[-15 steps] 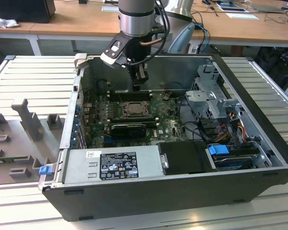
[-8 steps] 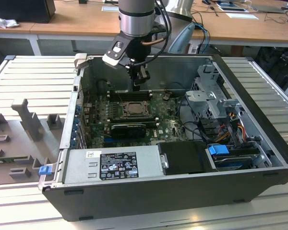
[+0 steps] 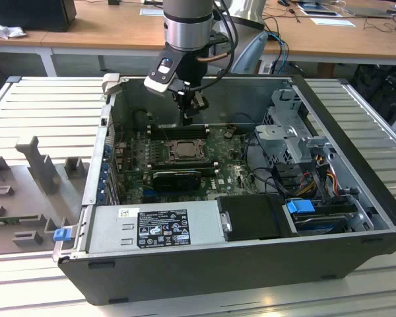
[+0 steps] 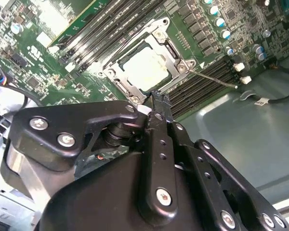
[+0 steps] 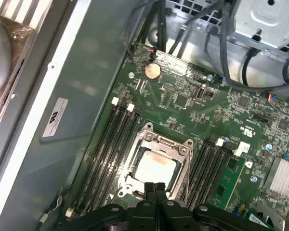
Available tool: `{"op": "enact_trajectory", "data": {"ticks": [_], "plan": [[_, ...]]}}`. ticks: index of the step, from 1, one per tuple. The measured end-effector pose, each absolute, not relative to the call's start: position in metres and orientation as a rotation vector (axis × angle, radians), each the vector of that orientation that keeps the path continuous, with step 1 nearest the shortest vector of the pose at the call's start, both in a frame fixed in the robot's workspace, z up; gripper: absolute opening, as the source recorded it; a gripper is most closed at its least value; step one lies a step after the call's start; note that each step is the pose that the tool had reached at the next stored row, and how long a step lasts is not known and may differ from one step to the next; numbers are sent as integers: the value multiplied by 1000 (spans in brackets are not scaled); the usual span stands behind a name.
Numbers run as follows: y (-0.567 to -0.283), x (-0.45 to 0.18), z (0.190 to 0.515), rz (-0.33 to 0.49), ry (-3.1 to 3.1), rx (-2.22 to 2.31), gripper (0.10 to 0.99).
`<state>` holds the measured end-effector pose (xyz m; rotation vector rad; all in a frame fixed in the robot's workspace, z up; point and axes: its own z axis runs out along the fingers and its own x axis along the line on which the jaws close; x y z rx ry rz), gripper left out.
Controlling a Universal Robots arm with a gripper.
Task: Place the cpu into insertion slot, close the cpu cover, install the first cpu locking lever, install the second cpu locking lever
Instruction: 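Install the first cpu locking lever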
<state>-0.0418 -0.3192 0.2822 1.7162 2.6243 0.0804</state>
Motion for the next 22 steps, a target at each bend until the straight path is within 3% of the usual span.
{"op": "enact_trajectory", "data": {"ticks": [22], "plan": [[-319,-42,282,86,2943,1096,106]]}}
